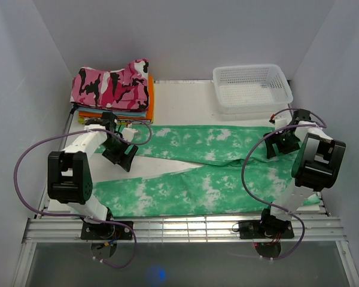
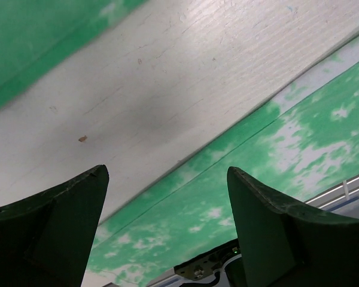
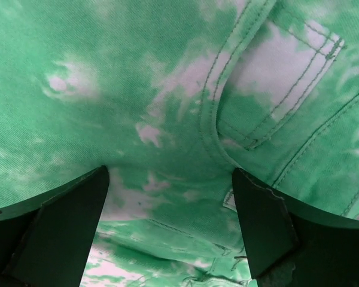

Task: Fold and stack the trousers
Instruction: Flatten the trousers out

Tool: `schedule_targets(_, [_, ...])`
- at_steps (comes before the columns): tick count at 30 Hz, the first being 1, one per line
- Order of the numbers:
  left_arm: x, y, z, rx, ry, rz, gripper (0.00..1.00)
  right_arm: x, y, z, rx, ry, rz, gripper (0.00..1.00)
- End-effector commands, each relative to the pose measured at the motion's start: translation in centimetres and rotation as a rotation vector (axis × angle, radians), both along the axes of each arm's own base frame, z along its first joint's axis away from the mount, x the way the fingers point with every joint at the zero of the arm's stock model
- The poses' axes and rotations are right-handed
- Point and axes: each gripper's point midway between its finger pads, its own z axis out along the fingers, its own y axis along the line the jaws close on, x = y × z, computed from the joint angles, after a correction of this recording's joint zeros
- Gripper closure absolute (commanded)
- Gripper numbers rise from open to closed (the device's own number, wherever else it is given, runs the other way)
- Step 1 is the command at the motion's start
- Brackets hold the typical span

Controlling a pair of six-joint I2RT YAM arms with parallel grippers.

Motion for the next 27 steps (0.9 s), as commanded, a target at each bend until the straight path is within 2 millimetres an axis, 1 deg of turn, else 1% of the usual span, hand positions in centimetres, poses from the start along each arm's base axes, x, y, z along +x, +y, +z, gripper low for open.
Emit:
schedule_targets(1, [0.7,0.3,1.9,-0.009,-0.082,-0.04,0.09,-0.3,-1.7,1.6,-0.063,-0.029,-0.022,0.09])
schedule_targets(2, [0.3,0.6,2.5,-0.005,-0.097,-0.044,0.09,0.0,-0.7,2.4,-0.009,-0.057,-0.005,0.07])
schedule_targets(4, [-0.8,1.3,2.3,0.001,-0.077,-0.034,0.09,0.3,0.3,4.8,0.043,-0.085,0.012,0.04])
schedule_targets(5, [-1.3,1.7,2.2,0.006,-0.07,-0.036,0.09,0.3,0.9,5.5,0.068,-0.09,0.027,0.04])
schedule_targets(6, [-2.2,1.9,2.3,0.008,-0.049,-0.035,0.09,0.3,1.8,6.3,0.114,-0.101,0.055,0.04])
schedule_targets(7, [-3.2,2.6,2.0,0.002,-0.022,-0.014,0.09,-0.1,2.2,7.1,0.13,-0.092,0.071,0.04])
schedule_targets(8, [-4.1,2.9,2.0,0.001,0.004,-0.007,0.1,-0.2,2.6,7.5,0.145,-0.099,0.103,0.05])
schedule_targets(9, [-4.7,3.3,2.1,0.002,0.0,-0.024,0.11,-0.4,2.8,7.9,0.15,-0.103,0.124,0.06])
schedule_targets(10, [-5.8,3.7,1.6,0.007,0.026,-0.019,0.12,-1.0,3.0,8.0,0.159,-0.087,0.134,0.07])
schedule_targets(12, [-6.8,4.7,1.3,0.041,0.02,-0.046,0.14,-1.5,3.4,8.1,0.168,-0.088,0.176,0.1])
schedule_targets(13, [-7.3,5.1,1.0,0.051,0.026,-0.044,0.14,-1.8,3.7,8.0,0.171,-0.08,0.191,0.13])
schedule_targets(14, [-8.3,5.5,0.2,0.071,0.056,-0.05,0.15,-2.3,3.9,7.9,0.176,-0.065,0.198,0.14])
schedule_targets(16, [-9.2,5.9,-0.7,0.088,0.085,-0.064,0.18,-2.6,4.1,7.7,0.178,-0.054,0.212,0.15])
schedule_targets(17, [-10.1,6.0,-1.6,0.094,0.115,-0.064,0.18,-2.8,4.1,7.5,0.178,-0.048,0.211,0.17])
schedule_targets(18, [-9.7,6.5,-2.2,0.121,0.1,-0.06,0.19,-2.9,4.0,7.4,0.172,-0.042,0.208,0.17])
schedule_targets(19, [-9.6,6.7,-2.9,0.129,0.111,-0.055,0.19,-2.8,3.9,7.4,0.168,-0.043,0.21,0.18])
schedule_targets(20, [-8.7,7.0,-3.6,0.143,0.083,-0.05,0.19,-2.8,3.8,7.3,0.162,-0.042,0.21,0.18])
schedule_targets(22, [-7.4,7.3,-4.3,0.162,0.068,-0.031,0.2,-2.4,3.6,7.4,0.157,-0.045,0.21,0.2])
schedule_targets(23, [-6.8,7.4,-5.0,0.162,0.09,-0.004,0.2,-2.2,3.5,7.5,0.154,-0.047,0.21,0.21])
schedule_targets(24, [-4.4,7.7,-4.7,0.171,0.036,0.016,0.2,-1.6,3.4,8.0,0.151,-0.059,0.211,0.21])
schedule_targets(25, [-3.3,7.7,-4.7,0.172,0.024,0.029,0.2,-1.3,3.2,8.0,0.151,-0.055,0.208,0.22])
schedule_targets(26, [-2.3,7.8,-5.3,0.17,0.029,0.046,0.2,-1.0,3.2,8.2,0.154,-0.059,0.209,0.22])
schedule_targets(27, [0.0,8.1,-4.6,0.174,-0.014,0.053,0.2,-0.4,3.1,8.5,0.16,-0.063,0.208,0.22])
